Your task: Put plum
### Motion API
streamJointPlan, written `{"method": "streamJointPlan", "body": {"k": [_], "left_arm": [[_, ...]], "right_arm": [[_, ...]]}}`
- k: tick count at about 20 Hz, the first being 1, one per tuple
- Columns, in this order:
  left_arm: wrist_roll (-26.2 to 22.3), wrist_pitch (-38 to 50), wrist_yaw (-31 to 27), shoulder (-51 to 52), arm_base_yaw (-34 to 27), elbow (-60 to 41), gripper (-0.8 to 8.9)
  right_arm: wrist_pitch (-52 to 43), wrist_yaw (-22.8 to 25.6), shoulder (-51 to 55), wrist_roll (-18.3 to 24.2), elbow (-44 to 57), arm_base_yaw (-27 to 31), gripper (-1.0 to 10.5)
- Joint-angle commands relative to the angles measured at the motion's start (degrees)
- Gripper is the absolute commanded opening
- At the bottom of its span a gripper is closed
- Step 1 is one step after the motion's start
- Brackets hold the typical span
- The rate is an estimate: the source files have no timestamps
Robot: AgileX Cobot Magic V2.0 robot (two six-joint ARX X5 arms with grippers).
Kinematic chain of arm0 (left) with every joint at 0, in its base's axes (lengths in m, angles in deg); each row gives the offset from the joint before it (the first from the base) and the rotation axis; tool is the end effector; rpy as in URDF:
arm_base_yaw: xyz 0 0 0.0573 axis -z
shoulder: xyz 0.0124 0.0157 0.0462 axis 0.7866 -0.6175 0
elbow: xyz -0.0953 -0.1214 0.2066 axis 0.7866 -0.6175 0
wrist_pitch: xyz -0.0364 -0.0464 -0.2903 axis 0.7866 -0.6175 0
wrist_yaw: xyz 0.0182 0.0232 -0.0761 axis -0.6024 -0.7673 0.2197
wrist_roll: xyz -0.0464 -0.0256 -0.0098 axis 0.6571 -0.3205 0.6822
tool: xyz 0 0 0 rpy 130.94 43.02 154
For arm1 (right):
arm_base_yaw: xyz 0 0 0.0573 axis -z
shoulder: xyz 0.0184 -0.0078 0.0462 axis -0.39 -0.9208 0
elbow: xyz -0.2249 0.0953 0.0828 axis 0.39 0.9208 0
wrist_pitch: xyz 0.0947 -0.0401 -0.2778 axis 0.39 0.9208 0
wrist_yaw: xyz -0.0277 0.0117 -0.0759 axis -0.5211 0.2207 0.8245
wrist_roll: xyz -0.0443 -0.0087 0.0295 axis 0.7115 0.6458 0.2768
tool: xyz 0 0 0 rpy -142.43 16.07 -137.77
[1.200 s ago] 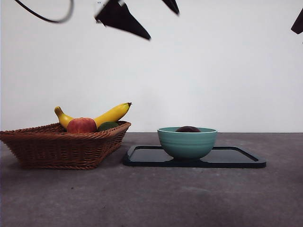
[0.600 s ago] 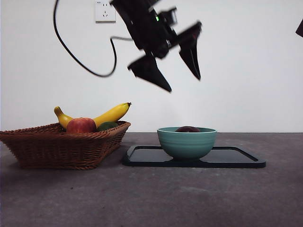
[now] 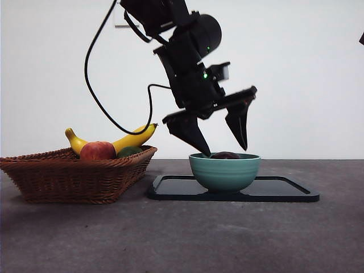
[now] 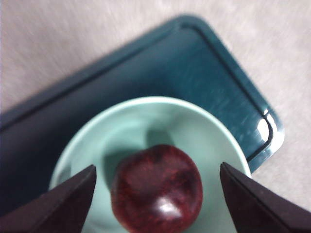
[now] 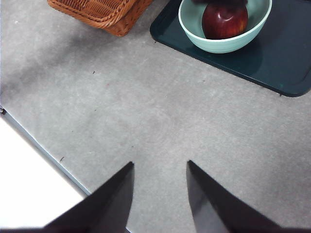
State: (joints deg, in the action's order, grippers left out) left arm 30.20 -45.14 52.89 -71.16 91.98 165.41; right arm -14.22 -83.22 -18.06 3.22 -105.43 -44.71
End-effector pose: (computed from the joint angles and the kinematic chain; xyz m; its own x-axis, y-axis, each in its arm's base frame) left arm 0.3929 -0.3359 0.2014 0.3689 -0.4761 -0.7983 0.6194 0.7663 -0.1708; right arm 0.1480 0.0710 0.2824 0.4759 0.6020 -0.6411 -0.5586 0.7700 0.3084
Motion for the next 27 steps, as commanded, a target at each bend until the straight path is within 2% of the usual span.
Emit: {"method": "streamJointPlan", "body": {"k": [1,20,22,24,27], "left_arm": [[-1.0,0.4,-1.1,-1.9,1.0,1.7,4.06],[-1.8,-1.7,-1.6,-3.9,2.0,1.7,4.04],[-1.8,-2.0,-1.6,-3.9,2.0,1.7,3.71],[-1.8,-2.4,-1.6,-3.9,2.0,1.7,2.81],[-1.8,-2.9,-1.6,-3.9,2.0,1.7,2.7]], "right_arm": [[-0.2,-0.2,-0.2,-0.5,-0.4,-0.3,1.7],[-0.2,-0.2,-0.2,-0.4,-0.4,-0.3,1.7],[-0.2,-0.2,-0.2,-0.4,-0.4,-0.3,1.7],[-0.2,-0.2,-0.2,-0.4,-0.4,-0.3,1.7],[-0.2,-0.2,-0.2,-0.4,-0.4,-0.3,1.7]]}}
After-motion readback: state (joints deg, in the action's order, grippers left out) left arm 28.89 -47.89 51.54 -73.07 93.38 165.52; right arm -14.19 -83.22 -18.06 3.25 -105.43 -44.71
